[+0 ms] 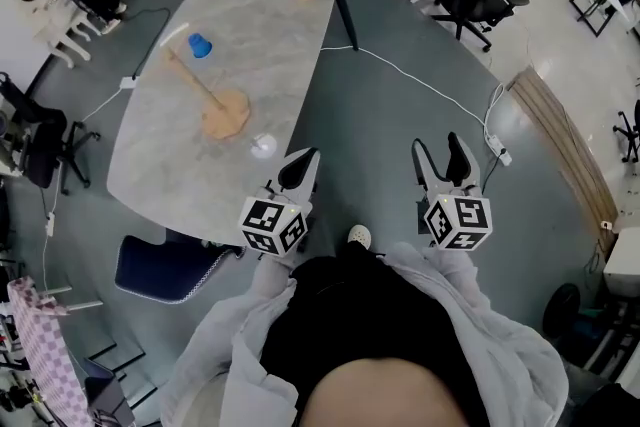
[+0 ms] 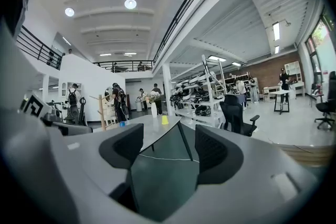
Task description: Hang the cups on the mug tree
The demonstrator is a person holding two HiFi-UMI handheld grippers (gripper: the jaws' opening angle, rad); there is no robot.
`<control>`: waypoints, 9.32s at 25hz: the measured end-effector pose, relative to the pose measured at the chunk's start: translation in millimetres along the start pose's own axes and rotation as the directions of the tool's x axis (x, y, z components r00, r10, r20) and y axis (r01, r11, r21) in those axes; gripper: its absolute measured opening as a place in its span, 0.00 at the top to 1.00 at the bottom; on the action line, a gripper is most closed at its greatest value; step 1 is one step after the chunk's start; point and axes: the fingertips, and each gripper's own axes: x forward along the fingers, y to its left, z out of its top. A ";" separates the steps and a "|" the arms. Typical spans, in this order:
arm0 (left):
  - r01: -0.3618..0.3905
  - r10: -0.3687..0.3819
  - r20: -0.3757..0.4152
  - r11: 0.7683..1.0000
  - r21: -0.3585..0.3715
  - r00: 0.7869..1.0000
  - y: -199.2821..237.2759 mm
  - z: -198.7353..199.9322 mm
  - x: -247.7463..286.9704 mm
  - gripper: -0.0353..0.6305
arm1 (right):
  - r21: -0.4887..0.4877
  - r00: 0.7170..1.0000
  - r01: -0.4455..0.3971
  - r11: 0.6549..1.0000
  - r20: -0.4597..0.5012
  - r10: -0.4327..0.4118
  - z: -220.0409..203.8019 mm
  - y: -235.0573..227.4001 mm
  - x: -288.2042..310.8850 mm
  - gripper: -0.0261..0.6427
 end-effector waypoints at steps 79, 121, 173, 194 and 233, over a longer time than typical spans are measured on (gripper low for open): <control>-0.607 0.615 -0.119 0.696 -0.385 0.780 469.1 41.5 337.5 0.95 | -0.072 0.637 -0.723 0.687 -0.453 0.624 -79.1 55.3 754.8 0.51; -0.857 0.926 0.025 0.358 -0.370 0.377 421.2 119.9 201.6 0.95 | -0.037 0.290 -0.954 0.296 -0.344 0.893 17.0 214.1 706.5 0.57; -0.733 0.968 -0.179 -0.251 -0.632 -0.178 209.4 -65.5 10.3 0.95 | 0.110 -0.369 -0.926 -0.361 -0.464 0.805 -127.7 389.0 373.4 0.54; -0.858 0.995 0.002 0.086 -0.507 0.098 312.2 49.7 74.0 0.95 | 0.056 -0.170 -0.985 -0.161 -0.412 0.895 -48.4 342.7 510.1 0.44; -0.831 0.964 -0.137 0.119 -0.543 0.228 431.0 -5.5 161.1 0.95 | -0.053 -0.076 -0.991 -0.121 -0.520 0.851 -170.1 488.0 648.5 0.59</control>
